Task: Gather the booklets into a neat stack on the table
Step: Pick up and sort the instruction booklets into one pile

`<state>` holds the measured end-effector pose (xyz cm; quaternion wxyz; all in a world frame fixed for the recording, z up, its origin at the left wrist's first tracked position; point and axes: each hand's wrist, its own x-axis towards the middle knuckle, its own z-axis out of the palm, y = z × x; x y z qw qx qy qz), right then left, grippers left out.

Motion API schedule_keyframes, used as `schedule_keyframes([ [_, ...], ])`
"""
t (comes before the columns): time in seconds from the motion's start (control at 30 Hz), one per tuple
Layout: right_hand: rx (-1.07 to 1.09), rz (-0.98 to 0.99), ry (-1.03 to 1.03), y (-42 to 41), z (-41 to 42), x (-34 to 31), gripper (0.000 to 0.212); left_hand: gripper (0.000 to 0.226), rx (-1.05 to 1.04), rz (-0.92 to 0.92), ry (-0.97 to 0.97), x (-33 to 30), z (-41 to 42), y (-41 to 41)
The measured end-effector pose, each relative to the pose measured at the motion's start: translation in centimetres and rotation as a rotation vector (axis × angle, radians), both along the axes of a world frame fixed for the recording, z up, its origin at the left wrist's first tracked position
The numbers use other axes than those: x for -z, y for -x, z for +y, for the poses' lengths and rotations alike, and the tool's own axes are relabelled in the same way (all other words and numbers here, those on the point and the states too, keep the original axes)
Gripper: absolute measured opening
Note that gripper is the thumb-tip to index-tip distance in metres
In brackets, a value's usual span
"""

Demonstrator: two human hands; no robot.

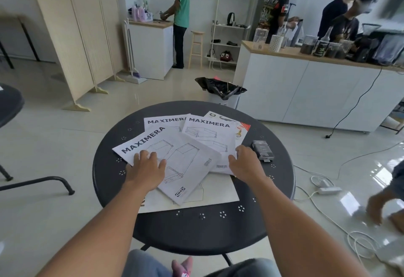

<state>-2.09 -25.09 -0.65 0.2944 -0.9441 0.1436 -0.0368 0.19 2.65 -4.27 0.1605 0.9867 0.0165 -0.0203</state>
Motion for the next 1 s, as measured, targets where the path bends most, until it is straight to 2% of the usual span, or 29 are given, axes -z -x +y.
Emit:
schedule_keyframes([
  [0.23,0.152,0.001,-0.240,-4.0,0.9,1.1,0.062,0.030,-0.133,-0.241,0.334,0.8,-0.1,-2.7],
  [0.33,0.243,-0.032,-0.267,-4.5,0.7,1.9,0.062,0.038,-0.240,-0.284,0.454,1.0,-0.1,-4.4],
  [0.5,0.247,-0.139,-0.181,-3.6,0.0,4.6,0.052,0.060,-0.312,-0.379,0.665,-0.3,-0.2,-6.9],
  [0.6,0.256,-0.203,-0.174,-4.8,-0.2,6.5,0.055,0.067,-0.283,-0.378,0.796,0.8,-1.2,-9.8],
  [0.7,0.245,-0.218,-0.198,-4.7,0.1,6.1,0.055,0.071,-0.249,-0.260,1.072,0.0,-1.1,-9.9],
  [0.73,0.244,-0.222,-0.200,-4.6,0.0,6.4,0.054,0.064,-0.206,-0.204,1.134,0.0,-1.0,-9.9],
  [0.77,0.241,-0.238,-0.195,-4.7,0.0,6.4,0.052,0.052,-0.141,-0.136,1.153,0.0,-0.9,-10.1],
  [0.83,0.249,-0.245,-0.195,-4.9,-0.1,6.4,0.049,0.029,-0.026,-0.039,1.033,0.4,-1.1,-10.4],
  [0.9,0.259,-0.253,-0.209,-4.9,-0.3,6.6,0.044,0.026,0.008,-0.061,0.966,0.8,-1.3,-10.5],
  [1.0,0.294,-0.293,-0.240,-5.1,-0.7,6.7,0.035,0.028,0.010,-0.188,1.004,0.5,-1.2,-10.5],
])
